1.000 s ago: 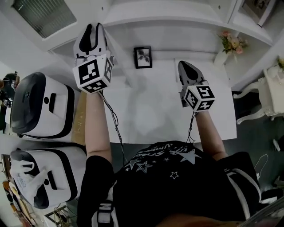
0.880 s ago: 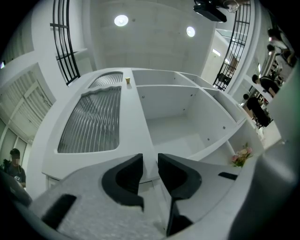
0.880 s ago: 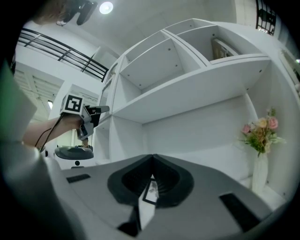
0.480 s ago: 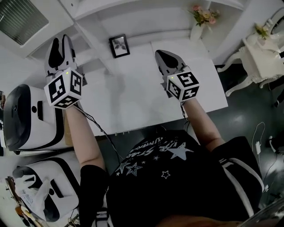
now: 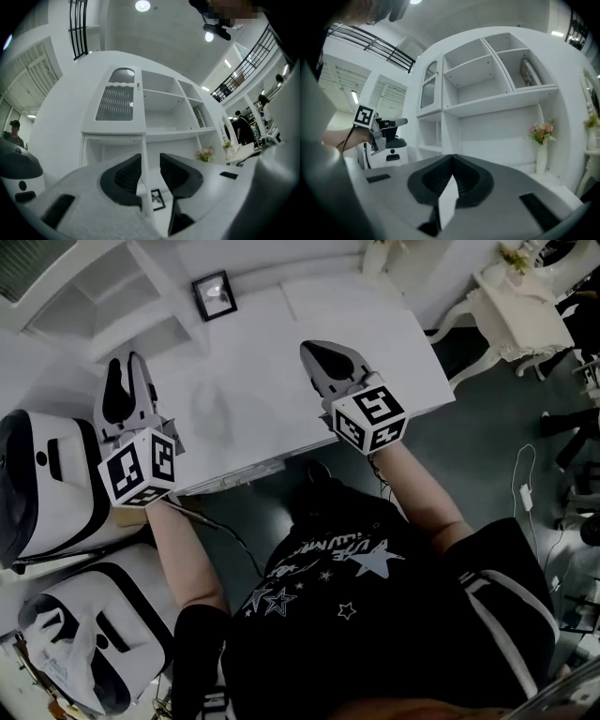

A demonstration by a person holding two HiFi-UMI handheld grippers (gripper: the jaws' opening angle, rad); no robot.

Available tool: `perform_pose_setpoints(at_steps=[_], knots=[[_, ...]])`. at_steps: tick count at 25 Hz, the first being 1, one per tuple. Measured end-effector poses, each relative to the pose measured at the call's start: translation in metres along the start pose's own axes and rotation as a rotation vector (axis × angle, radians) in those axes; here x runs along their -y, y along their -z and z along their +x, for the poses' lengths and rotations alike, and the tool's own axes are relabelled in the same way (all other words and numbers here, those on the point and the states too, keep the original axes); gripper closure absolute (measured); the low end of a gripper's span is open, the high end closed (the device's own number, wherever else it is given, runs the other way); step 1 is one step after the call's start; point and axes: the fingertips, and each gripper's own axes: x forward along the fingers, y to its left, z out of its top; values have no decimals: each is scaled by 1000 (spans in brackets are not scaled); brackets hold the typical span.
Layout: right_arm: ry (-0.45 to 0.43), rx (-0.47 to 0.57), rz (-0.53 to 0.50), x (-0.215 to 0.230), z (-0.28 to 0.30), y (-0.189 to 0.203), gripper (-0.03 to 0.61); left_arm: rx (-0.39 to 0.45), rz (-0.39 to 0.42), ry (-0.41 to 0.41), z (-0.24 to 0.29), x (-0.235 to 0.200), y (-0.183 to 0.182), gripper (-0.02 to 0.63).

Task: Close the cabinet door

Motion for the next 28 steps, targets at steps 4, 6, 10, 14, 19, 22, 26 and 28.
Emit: perform_pose_setpoints(at_steps=[4,6,10,14,19,22,26,28], knots=[[-7,-14,-1,-20,-23,11,573,-78,-55,10,-43,12,44,482],[-15,-12,-3,-28,-32,11,574,-118,-98,8,-66,20,62,482],[-72,-9,-2,-38,-44,10,574,-191,-107,-35,-111,36,86,482],[-148,-16,-25,-39,-54,12,574,-242,-117,-71,-141,63,98,483],[-252,-32,-28,-38,-76,16,574,-278,-122,-127,-170,106,98,486],[-297,-30,-19,-30,-97,19,574,-286,-115,-160,-185,136,96,499],[-341,-31,-5,-14,-128,24,574,-294,-115,-198,-206,177,91,511],[-366,-34,2,-7,-146,28,574,-301,-117,-217,-219,200,89,518]])
